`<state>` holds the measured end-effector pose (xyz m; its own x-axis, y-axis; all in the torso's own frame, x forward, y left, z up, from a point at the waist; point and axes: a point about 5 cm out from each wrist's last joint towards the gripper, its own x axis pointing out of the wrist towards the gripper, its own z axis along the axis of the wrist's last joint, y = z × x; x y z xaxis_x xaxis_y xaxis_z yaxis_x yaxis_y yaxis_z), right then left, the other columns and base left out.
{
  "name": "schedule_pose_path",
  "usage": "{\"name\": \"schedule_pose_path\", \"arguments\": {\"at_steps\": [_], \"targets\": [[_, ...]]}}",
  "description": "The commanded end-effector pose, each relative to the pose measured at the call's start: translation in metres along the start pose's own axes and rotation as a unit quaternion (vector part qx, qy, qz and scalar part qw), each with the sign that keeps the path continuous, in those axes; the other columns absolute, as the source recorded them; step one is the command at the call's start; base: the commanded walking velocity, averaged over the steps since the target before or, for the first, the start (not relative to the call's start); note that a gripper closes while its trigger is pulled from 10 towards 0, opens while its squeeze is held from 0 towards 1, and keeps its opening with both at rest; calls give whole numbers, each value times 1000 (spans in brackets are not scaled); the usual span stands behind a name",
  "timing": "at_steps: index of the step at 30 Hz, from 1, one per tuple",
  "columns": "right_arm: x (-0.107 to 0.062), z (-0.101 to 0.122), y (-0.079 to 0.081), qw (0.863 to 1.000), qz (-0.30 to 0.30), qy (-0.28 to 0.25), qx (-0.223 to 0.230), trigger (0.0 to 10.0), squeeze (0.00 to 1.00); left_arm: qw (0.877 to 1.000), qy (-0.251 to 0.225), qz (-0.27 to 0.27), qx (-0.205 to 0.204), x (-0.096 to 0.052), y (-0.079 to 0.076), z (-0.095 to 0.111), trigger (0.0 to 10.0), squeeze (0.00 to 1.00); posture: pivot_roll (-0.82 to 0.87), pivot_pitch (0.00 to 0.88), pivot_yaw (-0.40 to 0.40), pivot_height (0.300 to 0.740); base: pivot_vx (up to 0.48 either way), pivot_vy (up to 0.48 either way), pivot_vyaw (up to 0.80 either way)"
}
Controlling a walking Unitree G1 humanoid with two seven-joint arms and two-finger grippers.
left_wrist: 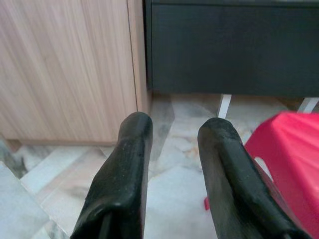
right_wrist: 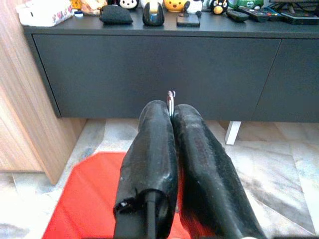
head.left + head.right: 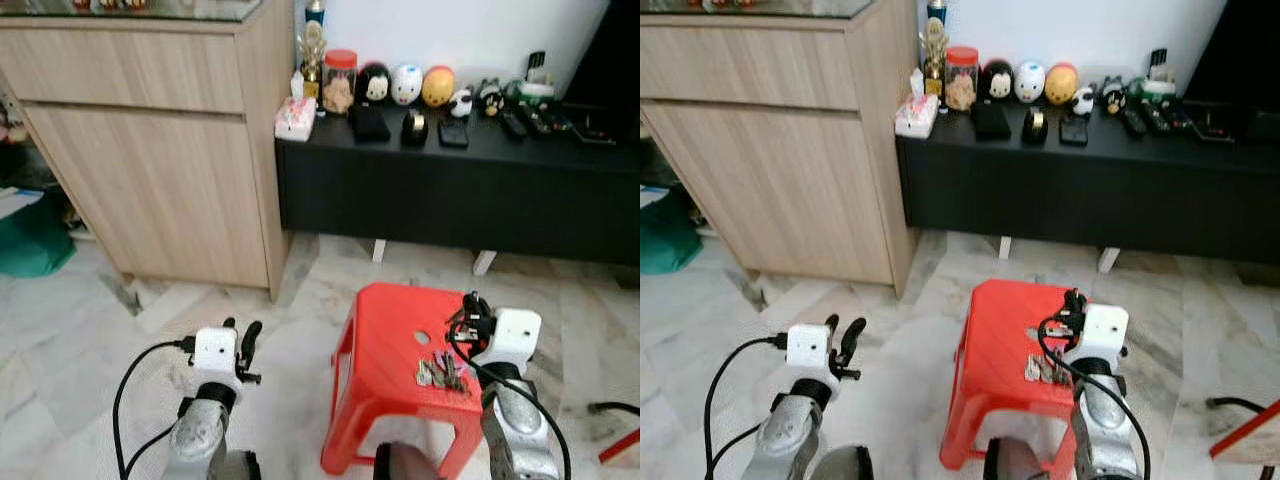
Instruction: Hang keys on a hook
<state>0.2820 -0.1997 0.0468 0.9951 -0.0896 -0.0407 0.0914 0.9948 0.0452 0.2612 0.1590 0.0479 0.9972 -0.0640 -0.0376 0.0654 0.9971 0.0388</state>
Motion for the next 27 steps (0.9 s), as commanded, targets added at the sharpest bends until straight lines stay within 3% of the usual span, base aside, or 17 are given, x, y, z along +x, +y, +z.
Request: {"name": "schedule_pose_path", "arguments": {"at_steps": [1, 8, 21, 27], "targets": [[4, 10, 0, 1000, -2, -19, 3, 10000, 0, 1000, -6, 2, 2, 3, 1, 2, 10000, 0, -25, 0, -52, 697, 0, 0, 0], [3, 5, 7, 1000, 16, -9, 21, 10000, 0, 1000, -1, -6, 7, 3, 0, -1, 10000, 0, -34, 0, -39, 712, 0, 0, 0], [0, 3, 3, 1000, 12, -7, 27, 10000, 0, 1000, 0, -16, 7, 4, -5, -3, 10000, 0, -33, 0, -38, 712, 0, 0, 0], [2, 2, 3, 1000, 10, -2, 25, 10000, 0, 1000, 0, -20, 3, 4, -5, -3, 10000, 0, -32, 0, -41, 740, 0, 0, 0]]}}
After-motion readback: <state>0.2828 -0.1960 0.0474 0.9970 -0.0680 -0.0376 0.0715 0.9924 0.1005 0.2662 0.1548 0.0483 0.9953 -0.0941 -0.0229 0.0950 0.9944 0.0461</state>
